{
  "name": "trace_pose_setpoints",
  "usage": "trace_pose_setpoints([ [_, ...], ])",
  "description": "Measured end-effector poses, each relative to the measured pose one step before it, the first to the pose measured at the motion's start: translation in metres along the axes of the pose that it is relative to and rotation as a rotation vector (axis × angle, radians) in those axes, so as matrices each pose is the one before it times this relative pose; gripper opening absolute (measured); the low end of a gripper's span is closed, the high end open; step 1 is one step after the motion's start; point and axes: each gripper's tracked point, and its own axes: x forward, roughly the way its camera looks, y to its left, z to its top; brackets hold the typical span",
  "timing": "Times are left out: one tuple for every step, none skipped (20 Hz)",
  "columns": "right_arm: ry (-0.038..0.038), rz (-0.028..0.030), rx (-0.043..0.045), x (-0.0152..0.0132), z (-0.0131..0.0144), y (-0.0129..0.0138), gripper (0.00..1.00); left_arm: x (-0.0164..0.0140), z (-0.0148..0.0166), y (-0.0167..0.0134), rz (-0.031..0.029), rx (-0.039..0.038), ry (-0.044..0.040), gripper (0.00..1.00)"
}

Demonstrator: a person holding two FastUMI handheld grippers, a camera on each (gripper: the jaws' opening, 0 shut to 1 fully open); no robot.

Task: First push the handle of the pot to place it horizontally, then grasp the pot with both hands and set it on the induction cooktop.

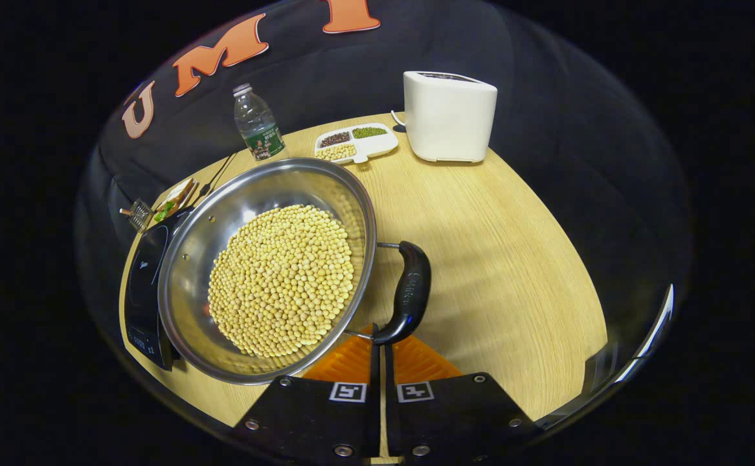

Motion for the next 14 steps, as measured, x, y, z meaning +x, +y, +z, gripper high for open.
trace_pose_setpoints([
  [0.00132, -0.00601, -0.00116, 0.00186, 0.00309, -0.00152, 0.04, -0.00073, -0.00155, 0.00038, 0.00025, -0.00300, 0.00409, 0.96],
  [0.00195, -0.00437, 0.00228, 0.00106, 0.00214, -0.00128, 0.03, -0.00025, -0.00143, 0.00067, 0.00092, -0.00197, 0.00433, 0.96],
  [0.00474, -0.00101, 0.00132, 0.00233, 0.00362, -0.00094, 0.03, 0.00028, -0.00095, 0.00037, -0.00022, -0.00009, 0.00295, 0.96],
  [0.00426, -0.00248, 0.00380, 0.00256, 0.00267, -0.00121, 0.03, -0.00126, -0.00118, 0.00139, 0.00033, 0.00104, 0.00318, 0.96],
  [0.00224, -0.00564, 0.00465, 0.00293, 0.00446, -0.00132, 0.03, -0.00055, -0.00107, 0.00178, 0.00296, 0.00075, 0.00211, 0.96],
  [0.00312, -0.00755, 0.00315, 0.00216, 0.00384, -0.00244, 0.03, -0.00051, -0.00103, 0.00224, 0.00336, -0.00014, 0.00298, 0.96],
  [0.00477, -0.00849, 0.00254, 0.00166, 0.00355, -0.00190, 0.03, -0.00065, -0.00024, 0.00222, 0.00306, -0.00175, 0.00226, 0.96],
  [0.00366, -0.00956, -0.00504, 0.00211, 0.00418, -0.00107, 0.04, -0.00087, -0.00077, 0.00019, 0.00069, -0.00174, 0.00113, 0.96],
  [0.00144, -0.00931, -0.00425, 0.00174, 0.00454, -0.00135, 0.04, -0.00042, -0.00038, 0.00089, 0.00117, -0.00205, 0.00058, 0.96],
  [0.00342, -0.00498, 0.00006, 0.00267, 0.00354, -0.00182, 0.04, -0.00069, -0.00115, 0.00124, 0.00109, -0.00197, 0.00219, 0.96],
  [0.00451, -0.00134, 0.00544, 0.00262, 0.00356, -0.00020, 0.04, -0.00040, -0.00075, 0.00040, 0.00247, -0.00240, 0.00327, 0.96],
  [0.00459, 0.00032, 0.00839, 0.00007, 0.00338, -0.00206, 0.03, 0.00074, -0.00193, -0.00019, -0.00239, -0.00463, 0.00453, 0.96],
  [0.00204, -0.00014, 0.00865, 0.00235, 0.00371, 0.00005, 0.03, 0.00139, -0.00213, -0.00196, -0.00811, -0.00761, 0.00466, 0.96],
  [0.00115, -0.00001, 0.01071, 0.00148, 0.00296, -0.00073, 0.03, 0.00058, -0.00430, -0.00236, -0.00879, -0.00952, 0.00891, 0.96],
])
